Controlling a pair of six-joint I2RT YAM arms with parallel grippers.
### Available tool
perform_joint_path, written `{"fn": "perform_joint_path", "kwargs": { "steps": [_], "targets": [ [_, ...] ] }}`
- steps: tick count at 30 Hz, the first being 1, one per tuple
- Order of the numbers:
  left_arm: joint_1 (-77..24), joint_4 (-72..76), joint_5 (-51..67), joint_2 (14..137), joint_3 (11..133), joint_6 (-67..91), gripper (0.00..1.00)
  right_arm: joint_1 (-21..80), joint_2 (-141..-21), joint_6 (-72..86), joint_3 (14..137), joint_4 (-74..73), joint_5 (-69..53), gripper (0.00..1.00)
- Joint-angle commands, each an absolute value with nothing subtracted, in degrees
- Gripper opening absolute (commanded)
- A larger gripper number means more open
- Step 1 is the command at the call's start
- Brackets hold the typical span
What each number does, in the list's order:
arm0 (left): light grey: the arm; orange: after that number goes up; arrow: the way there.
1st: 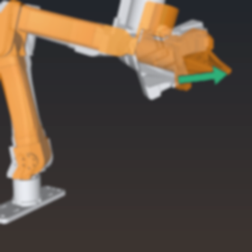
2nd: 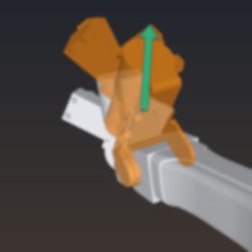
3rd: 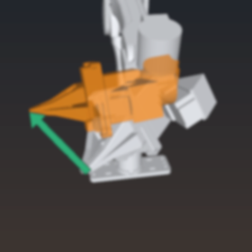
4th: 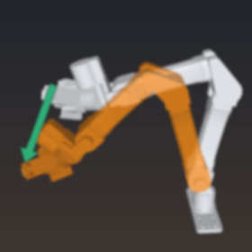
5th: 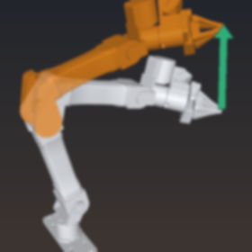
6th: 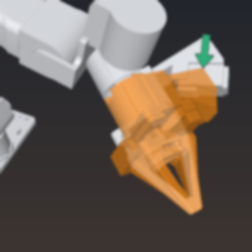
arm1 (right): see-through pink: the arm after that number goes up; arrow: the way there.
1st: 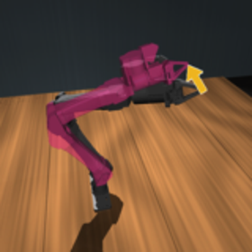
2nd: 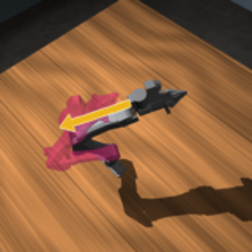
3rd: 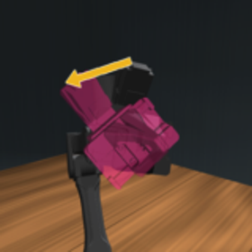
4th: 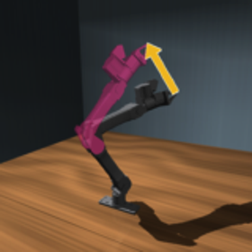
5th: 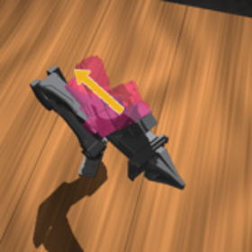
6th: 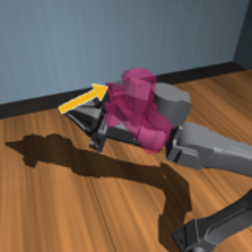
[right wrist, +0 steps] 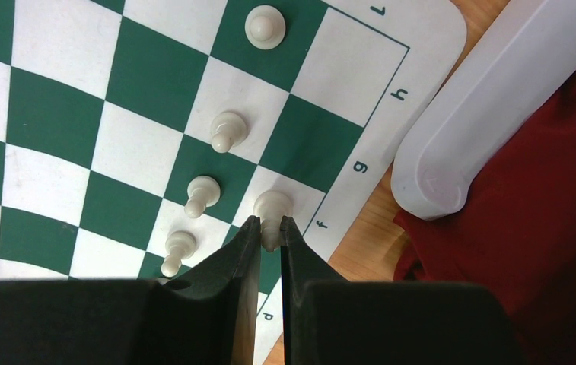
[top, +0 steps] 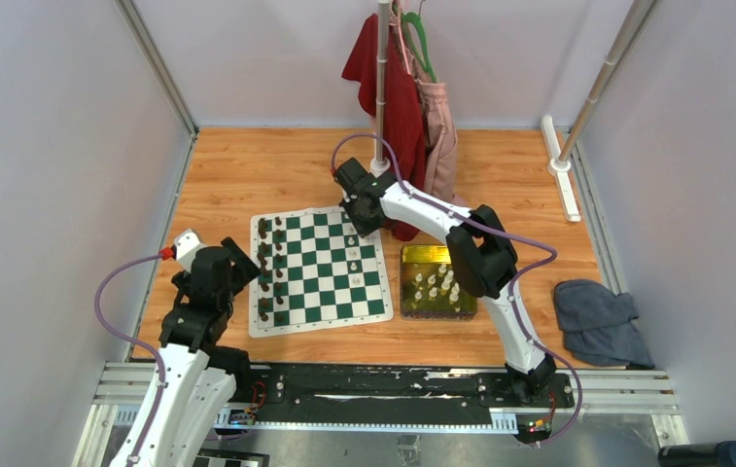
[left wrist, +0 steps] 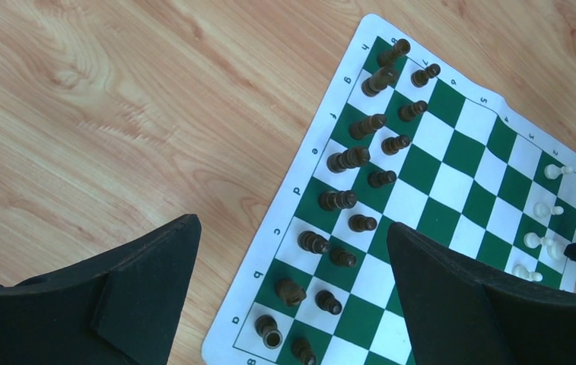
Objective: Set up the chess pieces on the board
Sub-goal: Place the chess piece on the chessboard.
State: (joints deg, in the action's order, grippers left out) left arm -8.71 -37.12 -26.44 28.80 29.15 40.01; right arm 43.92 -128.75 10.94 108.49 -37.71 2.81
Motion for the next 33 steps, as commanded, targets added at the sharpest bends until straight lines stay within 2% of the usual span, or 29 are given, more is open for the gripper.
{"fn": "perform_joint_path", "kwargs": {
  "steps": [1, 8, 11, 24, 33],
  "targets": [
    [-8.4, -35.7, -27.9, 29.2, 28.3, 39.0, 1.0, 43.4, -130.0, 10.5, 108.7, -39.3, 2.4, 0.05],
    [-8.4, -35.4, -27.7, 29.6, 28.2, 38.9, 1.0, 43.4, -129.3, 10.0, 108.3, -38.8, 2.5, 0.29],
    [-8.4, -35.5, -27.7, 29.4, 28.2, 38.8, 1.0, 43.4, -129.1, 9.8, 108.8, -38.8, 2.7, 0.35],
    [-8.4, -35.9, -27.7, 28.9, 28.3, 39.3, 1.0, 43.5, -123.9, 9.2, 108.8, -39.1, 4.2, 0.36],
    [-8.4, -36.2, -28.4, 28.5, 28.5, 39.3, 1.0, 45.6, -111.5, 10.9, 99.1, -39.3, 7.5, 0.36]
  ]
}}
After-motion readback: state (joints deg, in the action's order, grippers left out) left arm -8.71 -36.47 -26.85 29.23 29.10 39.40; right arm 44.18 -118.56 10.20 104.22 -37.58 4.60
